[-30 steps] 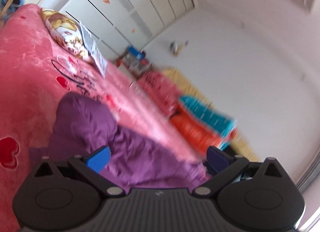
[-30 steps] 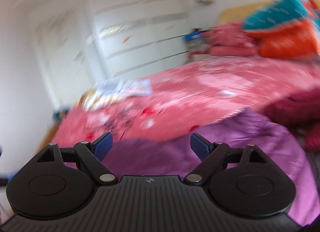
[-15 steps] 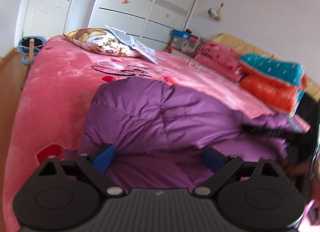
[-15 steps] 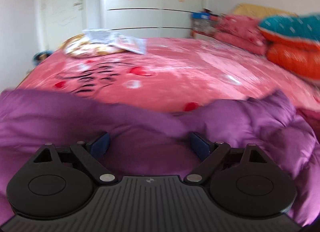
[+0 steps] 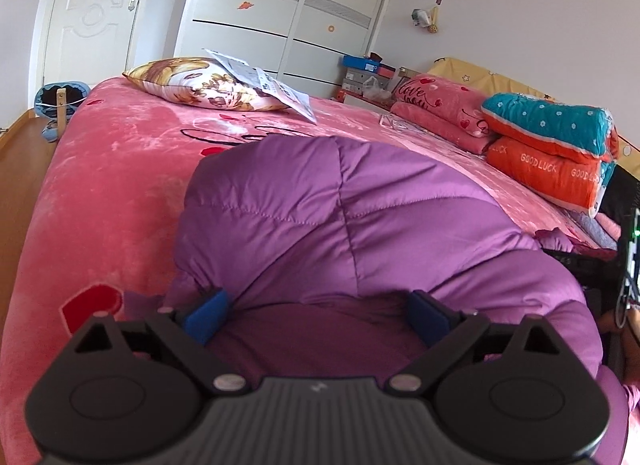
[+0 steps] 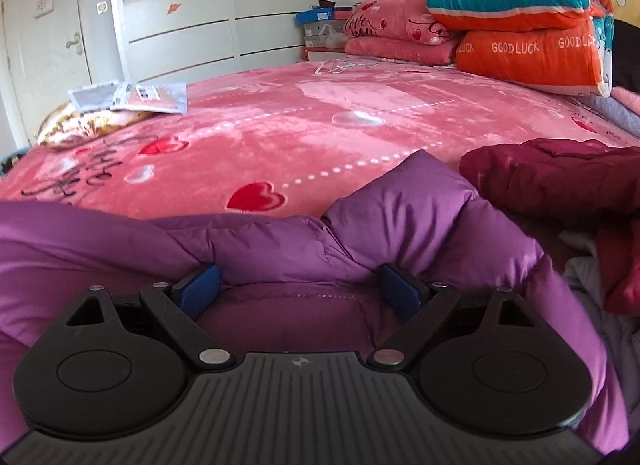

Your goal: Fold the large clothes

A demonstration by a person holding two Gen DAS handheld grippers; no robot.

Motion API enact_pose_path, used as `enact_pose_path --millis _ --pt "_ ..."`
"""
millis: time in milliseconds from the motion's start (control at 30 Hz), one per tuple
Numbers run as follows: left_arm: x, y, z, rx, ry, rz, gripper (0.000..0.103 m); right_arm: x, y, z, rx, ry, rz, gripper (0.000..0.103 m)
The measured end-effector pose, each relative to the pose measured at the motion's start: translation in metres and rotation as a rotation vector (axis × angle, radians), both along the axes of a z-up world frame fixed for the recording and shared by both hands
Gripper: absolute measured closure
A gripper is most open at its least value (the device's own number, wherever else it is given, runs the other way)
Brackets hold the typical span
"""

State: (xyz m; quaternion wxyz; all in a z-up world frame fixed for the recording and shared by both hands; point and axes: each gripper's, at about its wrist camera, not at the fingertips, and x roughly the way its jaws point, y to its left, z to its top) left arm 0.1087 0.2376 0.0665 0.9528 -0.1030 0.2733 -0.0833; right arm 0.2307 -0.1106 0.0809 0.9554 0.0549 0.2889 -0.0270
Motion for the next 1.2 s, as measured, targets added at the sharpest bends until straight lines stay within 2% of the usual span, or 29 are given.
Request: enact_pose_path --millis 133,400,500,633,767,867,967,1067,1133,1200 --pt "0.002 -0.004 -0.003 0.009 -0.006 -0.002 0.004 -0.004 0.000 -0.005 -0.002 -0.014 -0.007 0.000" --pt "0.000 -0.004 0.000 0.034 -0.026 0.009 0.002 -0.017 -0.002 0.018 -0.039 -0.006 -0.034 0.000" --pt "-0.010 -0.004 0.010 0.033 -0.046 0.003 0.002 -0.051 -0.012 0.036 0.041 -0.075 -0.072 0.000" --pt "-0.032 -0.003 0.029 0.013 -0.133 -0.015 0.001 -0.119 -0.032 0.062 0.132 -0.183 -0.141 0.000" --pt "-0.057 -0.007 0.047 0.005 -0.178 -0.052 0.001 -0.188 -0.048 0.065 0.234 -0.190 -0.191 0.000" --pt "-0.081 -0.015 0.053 -0.003 -0.185 -0.106 0.001 -0.242 -0.058 0.050 0.351 -0.184 -0.240 0.000" --pt "-0.107 -0.026 0.051 0.018 -0.171 -0.160 0.001 -0.278 -0.067 0.021 0.504 -0.135 -0.285 0.000" --pt "-0.128 -0.037 0.047 -0.014 -0.112 -0.224 0.001 -0.295 -0.069 -0.003 0.593 -0.080 -0.291 0.000" --pt "-0.144 -0.042 0.042 -0.031 -0.065 -0.248 0.001 -0.302 -0.073 -0.015 0.656 -0.078 -0.295 0.000" --pt "-0.158 -0.044 0.036 -0.081 -0.002 -0.262 0.001 -0.302 -0.072 -0.024 0.706 -0.092 -0.281 0.000"
